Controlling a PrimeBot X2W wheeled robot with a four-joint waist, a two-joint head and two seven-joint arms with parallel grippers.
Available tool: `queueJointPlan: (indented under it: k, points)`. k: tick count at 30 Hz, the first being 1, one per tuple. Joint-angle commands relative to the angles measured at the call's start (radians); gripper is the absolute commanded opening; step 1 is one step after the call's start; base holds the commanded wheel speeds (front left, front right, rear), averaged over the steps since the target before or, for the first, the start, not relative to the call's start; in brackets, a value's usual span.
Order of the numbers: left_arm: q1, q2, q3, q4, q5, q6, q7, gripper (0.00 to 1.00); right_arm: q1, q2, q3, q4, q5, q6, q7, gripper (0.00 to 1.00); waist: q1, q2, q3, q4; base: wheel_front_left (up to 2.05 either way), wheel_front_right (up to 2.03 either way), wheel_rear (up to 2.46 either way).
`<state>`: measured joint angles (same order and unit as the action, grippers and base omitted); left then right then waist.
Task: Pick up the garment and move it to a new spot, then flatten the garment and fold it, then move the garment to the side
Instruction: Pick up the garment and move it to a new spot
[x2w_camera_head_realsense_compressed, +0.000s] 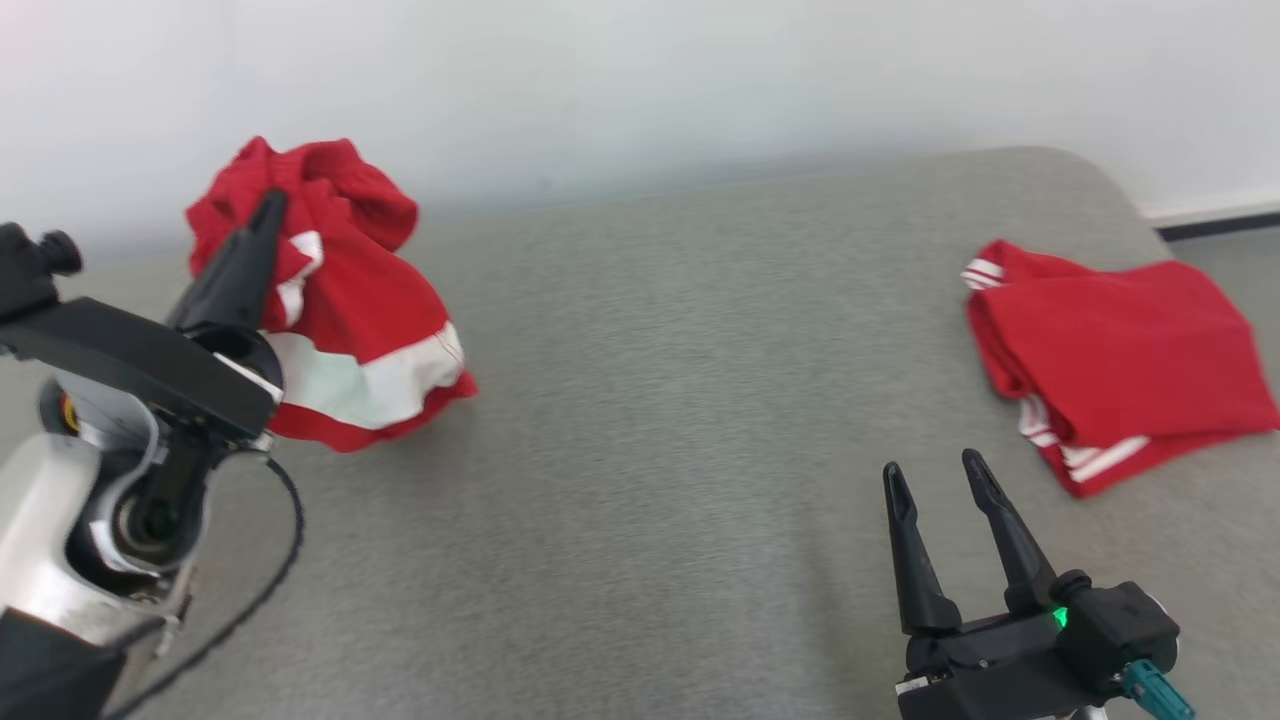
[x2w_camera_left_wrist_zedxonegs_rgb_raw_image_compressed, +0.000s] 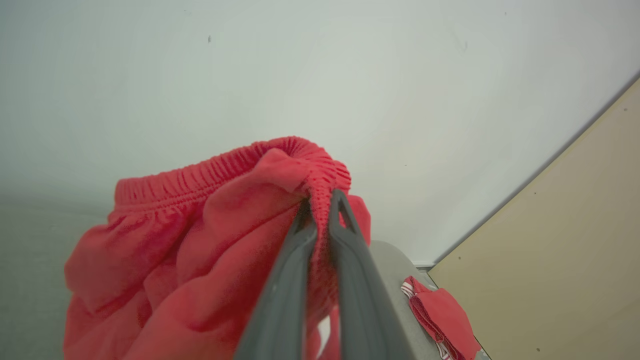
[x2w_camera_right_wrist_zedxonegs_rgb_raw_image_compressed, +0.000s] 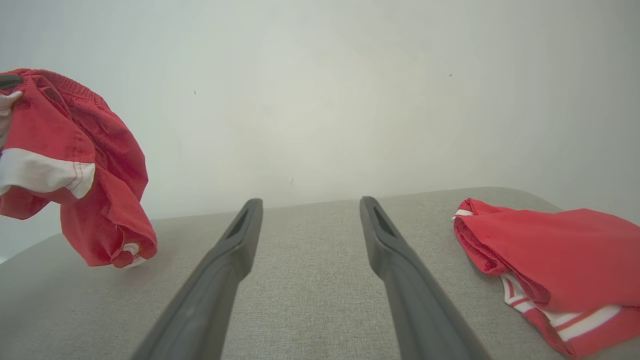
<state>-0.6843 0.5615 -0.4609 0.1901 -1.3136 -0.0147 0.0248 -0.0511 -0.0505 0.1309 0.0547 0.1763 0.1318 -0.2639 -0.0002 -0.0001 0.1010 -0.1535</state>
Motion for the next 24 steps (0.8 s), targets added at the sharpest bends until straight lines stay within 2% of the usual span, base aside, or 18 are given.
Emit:
queueJointPlan:
  k: [1, 9, 16, 24]
  points:
    - [0.022, -0.008, -0.003, -0.016, -0.009, 0.007, -0.001, 0.0, 0.012, 0.0, -0.002, -0.007, 0.01, -0.003, -0.001, 1.0, 0.0002, 0.0001, -0.029, -0.093, 0.0, 0.0, 0.0]
    - [0.082, -0.067, -0.034, -0.06, -0.017, 0.042, -0.017, 0.0, 0.012, 0.001, 0.009, -0.022, 0.026, -0.003, -0.001, 1.0, 0.0002, 0.0001, 0.004, -0.177, 0.0, 0.0, 0.0]
    - [0.148, -0.112, -0.081, -0.017, -0.007, 0.024, -0.038, 0.0, 0.005, 0.001, 0.018, -0.034, 0.038, -0.003, -0.001, 1.0, 0.0002, 0.0001, 0.055, -0.22, 0.0, 0.0, 0.0]
    - [0.153, -0.143, -0.135, 0.118, 0.097, 0.007, -0.127, 0.0, -0.015, 0.001, 0.027, -0.048, 0.041, -0.003, -0.001, 1.0, 0.0002, 0.0001, 0.105, -0.227, 0.0, 0.0, 0.0]
